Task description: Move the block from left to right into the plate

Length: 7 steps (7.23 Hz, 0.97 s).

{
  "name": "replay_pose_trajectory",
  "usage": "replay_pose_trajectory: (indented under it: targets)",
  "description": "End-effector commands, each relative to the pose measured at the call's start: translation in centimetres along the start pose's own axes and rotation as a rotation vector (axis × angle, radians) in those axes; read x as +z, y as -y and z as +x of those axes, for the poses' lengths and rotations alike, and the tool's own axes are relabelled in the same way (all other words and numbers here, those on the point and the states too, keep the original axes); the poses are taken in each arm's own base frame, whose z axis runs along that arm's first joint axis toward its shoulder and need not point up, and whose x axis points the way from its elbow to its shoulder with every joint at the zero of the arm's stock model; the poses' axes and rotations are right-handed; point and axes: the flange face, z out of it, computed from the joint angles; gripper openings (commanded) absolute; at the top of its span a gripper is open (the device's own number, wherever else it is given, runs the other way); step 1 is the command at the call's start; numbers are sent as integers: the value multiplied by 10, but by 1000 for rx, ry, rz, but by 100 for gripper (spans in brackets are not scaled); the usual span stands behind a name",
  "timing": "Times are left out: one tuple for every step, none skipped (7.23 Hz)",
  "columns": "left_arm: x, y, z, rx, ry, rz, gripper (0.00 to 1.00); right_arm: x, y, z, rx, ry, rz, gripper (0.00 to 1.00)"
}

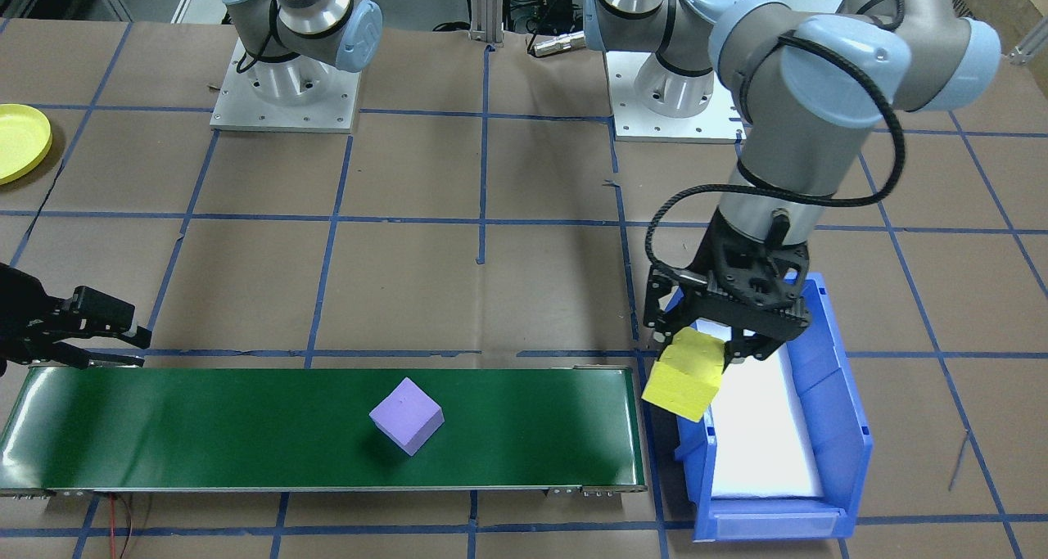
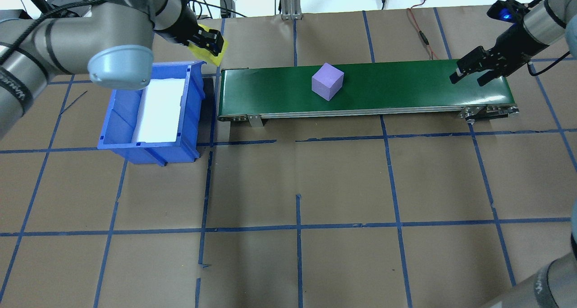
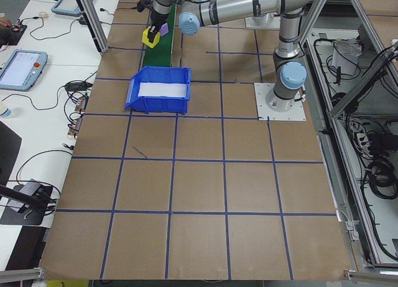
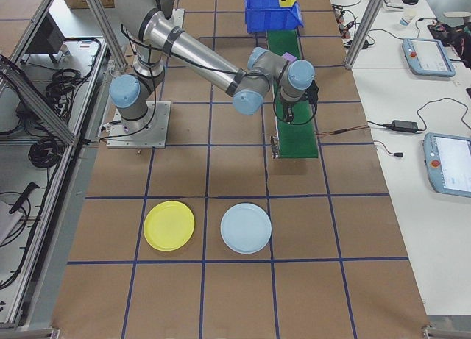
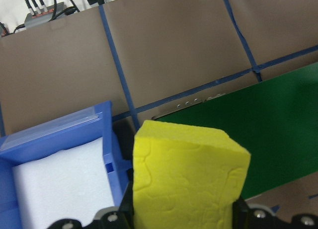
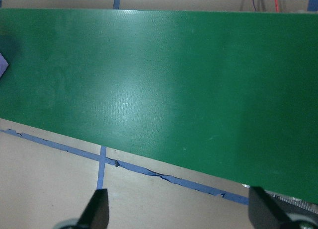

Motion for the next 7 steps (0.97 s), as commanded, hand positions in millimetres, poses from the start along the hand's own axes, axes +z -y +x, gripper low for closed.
replay_pose_trajectory:
  targets:
    - [70, 4, 40, -14, -27, -6, 40, 9, 0, -1, -22, 22, 52, 100]
    - [96, 0, 39, -16, -30, -33, 40, 9, 3, 0, 6, 6, 77, 100]
    - [115, -7, 38, -20, -31, -68, 48, 8, 4, -5, 49, 3, 83, 100]
    - [122, -10, 37, -20, -28, -88, 86, 9, 6, -4, 34, 3, 83, 100]
    - [123, -13, 38, -25, -31, -112, 100, 8, 6, -4, 33, 2, 84, 100]
    - [108, -12, 38, -34, -27, -119, 100, 9, 7, -3, 32, 3, 83, 100]
    - [80, -12, 34, -33, 21, -171, 100, 10, 7, -2, 32, 3, 83, 100]
